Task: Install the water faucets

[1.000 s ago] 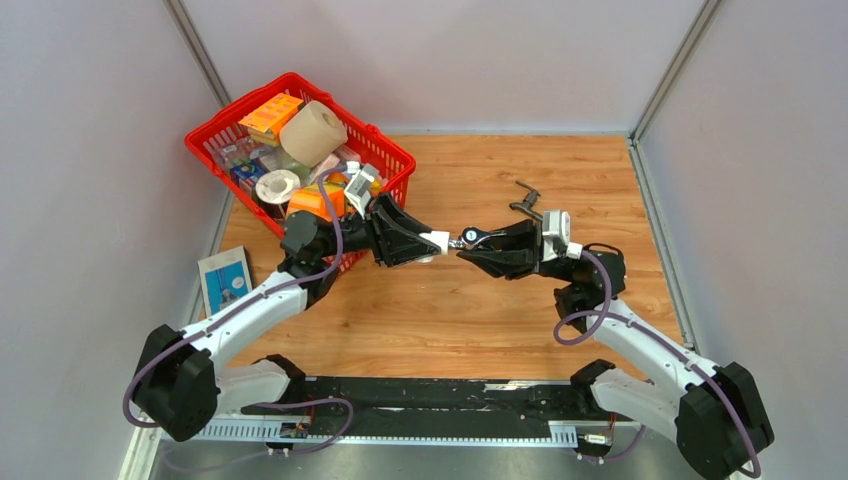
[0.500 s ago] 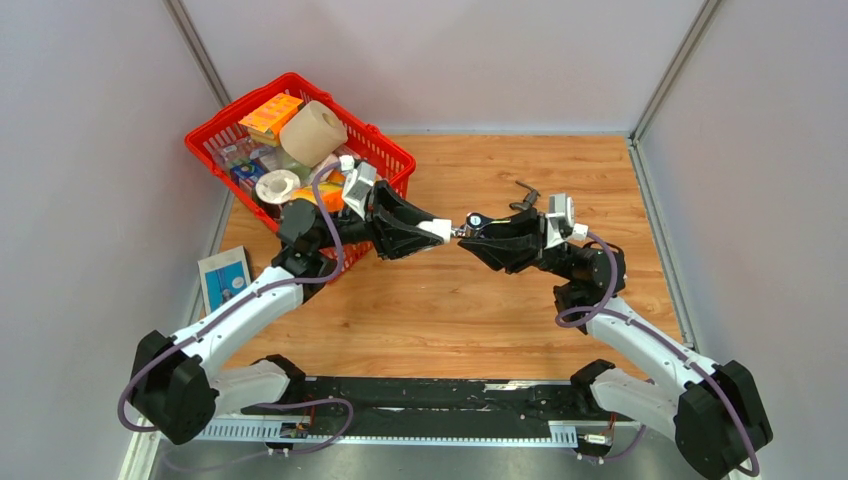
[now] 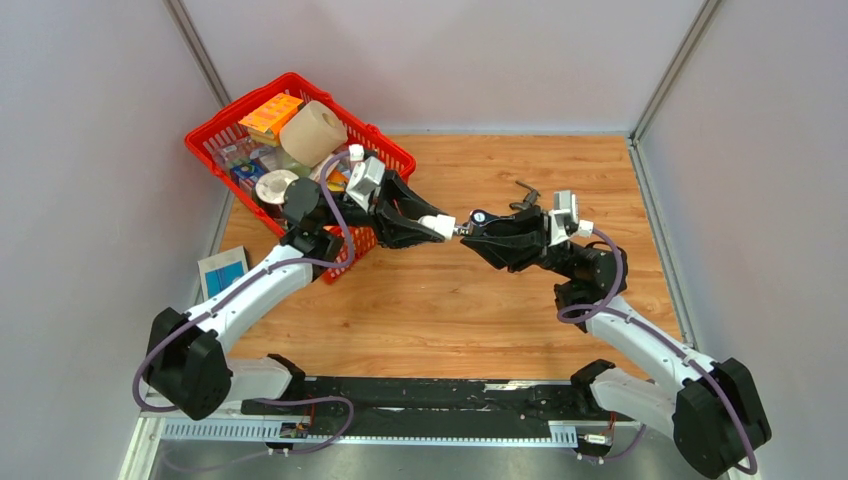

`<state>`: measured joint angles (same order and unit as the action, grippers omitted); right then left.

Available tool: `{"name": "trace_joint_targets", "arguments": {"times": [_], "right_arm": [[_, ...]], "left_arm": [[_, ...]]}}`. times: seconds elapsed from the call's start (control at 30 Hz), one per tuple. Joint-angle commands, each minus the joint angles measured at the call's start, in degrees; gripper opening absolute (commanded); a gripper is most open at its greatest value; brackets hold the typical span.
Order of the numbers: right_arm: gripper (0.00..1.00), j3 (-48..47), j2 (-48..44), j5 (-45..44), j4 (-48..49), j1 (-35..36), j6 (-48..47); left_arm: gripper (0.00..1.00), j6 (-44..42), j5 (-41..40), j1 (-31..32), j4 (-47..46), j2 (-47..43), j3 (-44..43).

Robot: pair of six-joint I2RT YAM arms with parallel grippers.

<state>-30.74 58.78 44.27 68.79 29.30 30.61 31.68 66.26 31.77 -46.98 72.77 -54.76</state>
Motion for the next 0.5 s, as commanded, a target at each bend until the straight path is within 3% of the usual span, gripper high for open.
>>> {"name": "trace_joint_targets", "arguments": {"times": [0.0, 0.27, 0.47], "right_arm": [[0.0, -3.3, 0.6, 0.9, -0.4, 0.9, 2.2], [0.0, -3.5, 4.9, -0.7, 8.5, 0.9, 17.1], [0.0, -5.7, 4.5, -5.4, -0.1, 0.9, 24.0]], "left_arm": [[0.0, 0.2, 5.6, 1.3, -3.7, 0.5, 1.3], [0.0, -8.8, 5.2, 1.3, -4.2, -1.2, 2.8], [0.0, -24.3, 1.8, 1.3, 10.0, -6.2, 2.7]]}}
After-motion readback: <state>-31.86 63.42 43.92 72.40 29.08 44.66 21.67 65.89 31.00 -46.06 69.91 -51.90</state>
